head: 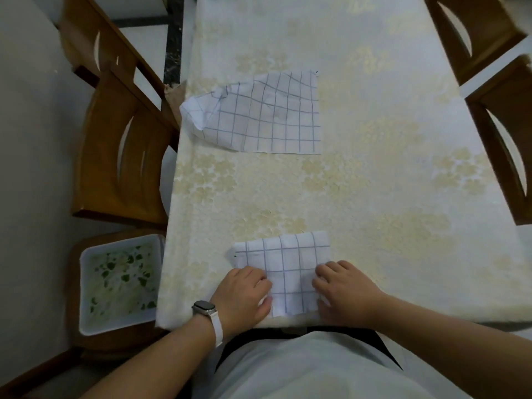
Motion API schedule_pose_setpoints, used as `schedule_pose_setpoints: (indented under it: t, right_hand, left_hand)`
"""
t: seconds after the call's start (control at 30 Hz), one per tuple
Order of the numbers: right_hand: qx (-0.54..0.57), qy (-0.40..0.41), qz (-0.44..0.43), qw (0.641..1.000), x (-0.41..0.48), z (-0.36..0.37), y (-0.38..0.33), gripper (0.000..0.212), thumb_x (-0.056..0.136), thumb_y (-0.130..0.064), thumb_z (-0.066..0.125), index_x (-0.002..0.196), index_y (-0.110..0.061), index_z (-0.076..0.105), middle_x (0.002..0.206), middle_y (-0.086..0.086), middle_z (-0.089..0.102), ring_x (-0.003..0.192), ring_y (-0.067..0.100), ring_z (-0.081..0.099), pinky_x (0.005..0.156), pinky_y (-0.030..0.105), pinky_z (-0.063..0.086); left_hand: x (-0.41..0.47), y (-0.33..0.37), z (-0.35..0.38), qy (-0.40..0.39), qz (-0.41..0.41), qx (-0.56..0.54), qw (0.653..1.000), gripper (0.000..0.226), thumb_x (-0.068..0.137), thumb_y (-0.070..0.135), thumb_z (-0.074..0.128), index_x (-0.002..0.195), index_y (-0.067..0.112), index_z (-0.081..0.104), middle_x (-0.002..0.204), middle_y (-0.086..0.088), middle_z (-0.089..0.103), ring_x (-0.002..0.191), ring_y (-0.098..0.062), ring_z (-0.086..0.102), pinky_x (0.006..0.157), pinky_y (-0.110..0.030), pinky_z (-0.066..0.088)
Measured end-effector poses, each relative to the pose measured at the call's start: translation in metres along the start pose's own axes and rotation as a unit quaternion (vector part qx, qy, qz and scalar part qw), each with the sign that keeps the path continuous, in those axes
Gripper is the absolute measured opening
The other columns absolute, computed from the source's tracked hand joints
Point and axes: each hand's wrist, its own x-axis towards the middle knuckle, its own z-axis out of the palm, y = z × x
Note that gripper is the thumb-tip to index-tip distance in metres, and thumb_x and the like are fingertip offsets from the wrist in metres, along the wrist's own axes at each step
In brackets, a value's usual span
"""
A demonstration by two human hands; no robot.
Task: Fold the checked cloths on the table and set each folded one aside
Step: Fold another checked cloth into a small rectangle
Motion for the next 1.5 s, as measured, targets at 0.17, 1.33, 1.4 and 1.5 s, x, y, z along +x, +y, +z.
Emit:
schedule_pose_setpoints:
  t: [0.17,1.33,1.4,1.5]
  right_hand:
    - [-0.025,0.009,0.026,0.999,0.042,-0.034,0.003,0.024,0.079,-0.03,0.055,0.096,-0.015,0.06,0.095,0.008,0.058,0.083,0.028,0.055,0.07,0.038,0.048]
    - [0.025,0.025,0.055,0.998,-0.005,0.043,0.024,0.036,0.065,-0.032,0.063,0.099,-0.018,0.064,0.109,0.008,0.061,0.092,0.027,0.061,0.072,0.033,0.052]
    - [0.044,0.04,0.067,0.996,-0.016,0.046,0.019,0.024,0.066,-0.031,0.057,0.087,-0.02,0.06,0.096,0.004,0.06,0.081,0.025,0.058,0.064,0.031,0.048]
    - [0.079,0.051,0.088,0.992,-0.025,0.044,0.014,0.014,0.066,-0.028,0.05,0.078,-0.021,0.053,0.08,0.002,0.055,0.065,0.023,0.052,0.051,0.03,0.041]
  left_hand:
    - [0.048,-0.003,-0.024,-0.026,-0.007,0.051,0.998,0.031,0.078,0.031,0.053,0.101,0.015,0.067,0.117,-0.01,0.064,0.107,-0.028,0.059,0.08,-0.038,0.052]
    - [0.117,-0.002,-0.02,-0.248,-0.021,0.139,0.959,0.062,0.086,0.044,0.046,0.139,0.012,0.04,0.153,-0.013,0.027,0.14,-0.03,0.023,0.114,-0.048,0.019]
    - [0.14,0.012,-0.02,-0.223,0.009,0.16,0.961,0.045,0.086,0.039,0.046,0.122,0.014,0.052,0.135,-0.011,0.045,0.124,-0.03,0.04,0.104,-0.046,0.029]
    - [0.171,0.035,-0.016,-0.216,0.071,0.186,0.956,0.032,0.089,0.03,0.047,0.115,0.014,0.054,0.125,-0.011,0.049,0.114,-0.031,0.045,0.094,-0.044,0.035]
